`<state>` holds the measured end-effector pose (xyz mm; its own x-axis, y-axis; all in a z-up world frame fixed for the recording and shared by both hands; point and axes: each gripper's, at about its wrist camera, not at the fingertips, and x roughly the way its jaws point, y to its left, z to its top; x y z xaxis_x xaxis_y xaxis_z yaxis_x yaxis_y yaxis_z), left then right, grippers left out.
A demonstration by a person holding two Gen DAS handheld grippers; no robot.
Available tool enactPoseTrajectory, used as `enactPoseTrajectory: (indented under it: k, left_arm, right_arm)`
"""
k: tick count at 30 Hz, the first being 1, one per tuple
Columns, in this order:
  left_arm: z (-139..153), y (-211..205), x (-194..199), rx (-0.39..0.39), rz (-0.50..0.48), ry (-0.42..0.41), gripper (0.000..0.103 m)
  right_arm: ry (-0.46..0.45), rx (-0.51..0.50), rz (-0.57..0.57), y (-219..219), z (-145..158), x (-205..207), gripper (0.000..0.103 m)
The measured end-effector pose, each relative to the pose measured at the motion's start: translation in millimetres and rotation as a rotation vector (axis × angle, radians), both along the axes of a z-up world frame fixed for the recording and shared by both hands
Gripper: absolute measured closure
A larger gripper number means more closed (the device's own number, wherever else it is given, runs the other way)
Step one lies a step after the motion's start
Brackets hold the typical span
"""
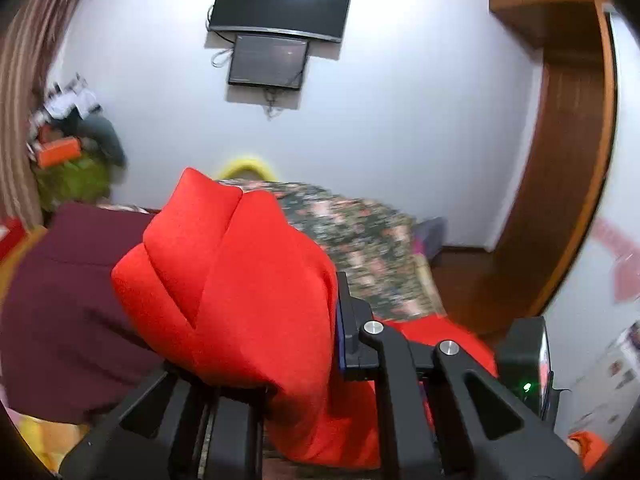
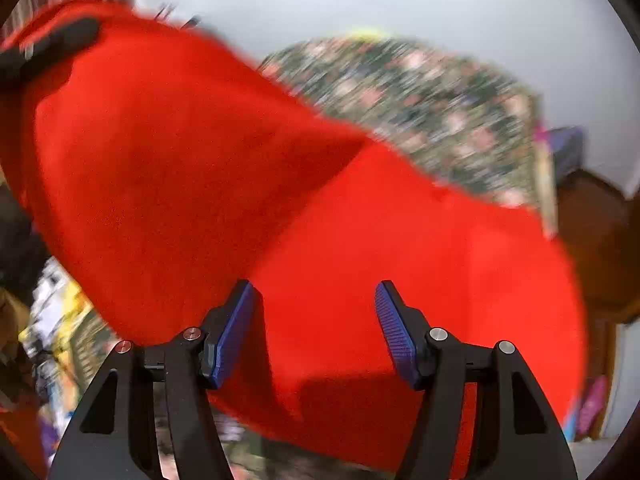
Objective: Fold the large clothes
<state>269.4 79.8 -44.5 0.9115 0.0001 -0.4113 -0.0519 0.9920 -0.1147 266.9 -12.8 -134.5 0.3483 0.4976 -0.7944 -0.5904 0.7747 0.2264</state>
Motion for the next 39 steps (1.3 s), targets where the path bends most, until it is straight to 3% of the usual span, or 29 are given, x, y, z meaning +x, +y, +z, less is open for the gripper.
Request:
enactPoseTrajectory:
  k: [3, 7, 10, 16, 19, 21, 24, 26, 28, 30, 34, 39]
  left_arm:
    - [-15.7, 2.8, 12.2, 0.058, 0.026, 0.049, 0.092]
    - [-27.3, -9.2, 14.5, 0.117, 0.001, 0.077, 0.092]
    - [-27.0, -36.4, 26.6, 0.162, -0.049, 0.077, 0.092]
    - [-34.5, -119.4, 36.5, 0.212, -0.226, 0.095, 0.092]
    - [-57.5, -162.7, 43.8, 0.209, -0.346, 0.168, 0.092]
    - [-86.9, -186.2, 48.7, 0.209, -0.425, 0.264, 0.092]
    - [-125.5, -196.2, 49.3, 0.2, -0.48, 0.403, 0.09]
    - [-136.7, -195.4, 43.0, 0.217, -0.476, 0.419, 0.087]
    - [-131.5, -194.9, 30.3, 0.257, -0.472, 0.384, 0.077]
    - [-122.4, -196.1, 23.3, 0.262, -0.509, 0.387, 0.057]
    - [-103.8, -183.5, 4.4, 0.271, -0.491, 0.365, 0.055]
    - [-90.7, -144.3, -10.9, 0.221, -0.41, 0.33, 0.041]
  right_arm:
    - [0.073, -0.009, 0.044, 17.4, -22.6, 1.5, 0.044]
    - [0.056, 0.009, 0.045, 6.0, -16.4, -6.2, 0.044]
    - [0.026, 0.058, -0.017, -29.0, 2.5, -14.3, 0.044]
    - [-0.118, -0.022, -0.278, -144.7, 30.0, -35.3, 0.044]
    - [-0.131, -0.068, -0.367, -184.4, 33.5, -40.7, 0.044]
    - [-0.118, -0.067, -0.415, -210.3, 32.4, -48.2, 0.044]
    - [-0.098, -0.058, -0.449, -225.2, 30.6, -54.9, 0.044]
    - [-0.096, -0.051, -0.457, -227.7, 30.5, -57.7, 0.044]
    - [-0.106, -0.04, -0.449, -224.4, 34.8, -56.2, 0.044]
    - [-0.125, -0.024, -0.434, -217.3, 41.6, -54.6, 0.044]
    - [-0.186, 0.026, -0.381, -202.3, 63.2, -59.6, 0.044]
    - [-0.242, 0.071, -0.305, -170.1, 80.3, -52.8, 0.044]
